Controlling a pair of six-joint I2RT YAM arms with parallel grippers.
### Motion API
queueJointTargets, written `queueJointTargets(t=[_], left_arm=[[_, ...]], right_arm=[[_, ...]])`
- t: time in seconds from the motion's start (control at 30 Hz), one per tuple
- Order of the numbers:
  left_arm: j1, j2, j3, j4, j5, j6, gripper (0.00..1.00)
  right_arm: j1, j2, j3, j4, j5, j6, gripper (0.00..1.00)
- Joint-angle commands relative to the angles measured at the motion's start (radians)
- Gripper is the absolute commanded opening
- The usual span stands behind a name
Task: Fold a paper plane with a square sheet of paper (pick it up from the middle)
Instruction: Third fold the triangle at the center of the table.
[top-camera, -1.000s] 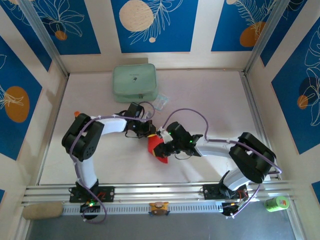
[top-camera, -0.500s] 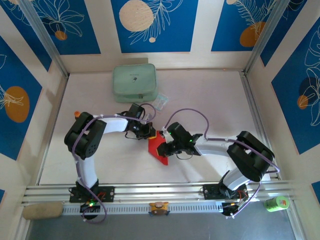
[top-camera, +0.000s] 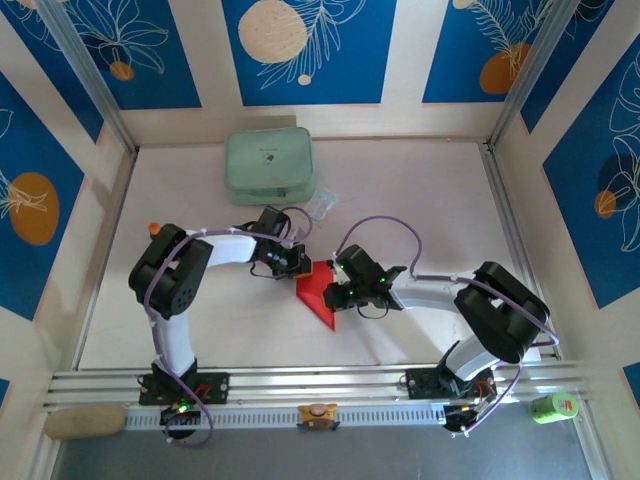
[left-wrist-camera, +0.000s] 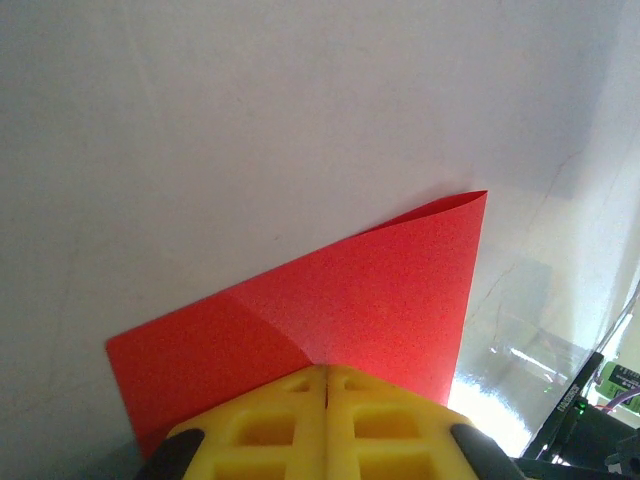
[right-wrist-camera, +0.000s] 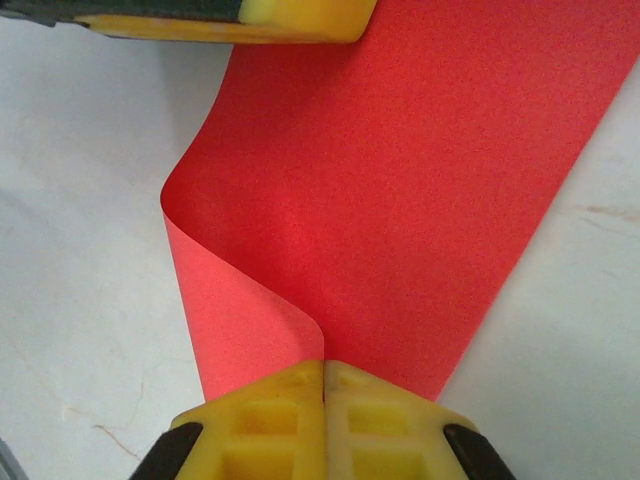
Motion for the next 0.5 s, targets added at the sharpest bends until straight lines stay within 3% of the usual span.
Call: queueJointTargets(t=[0.0,0.47], left_arm=[[-0.008,0.016,0.01,-0.053,-0.028,0.011,0.07],[-0.008,0.007,0.007,-0.052,-0.028,0.008,0.07]], right_arm=[[-0.005,-0.014,0.026,-0.029,0.025,0.001,0.0],[-0.005,0.023,0.07,-0.065,0.024,-0.022,0.0]])
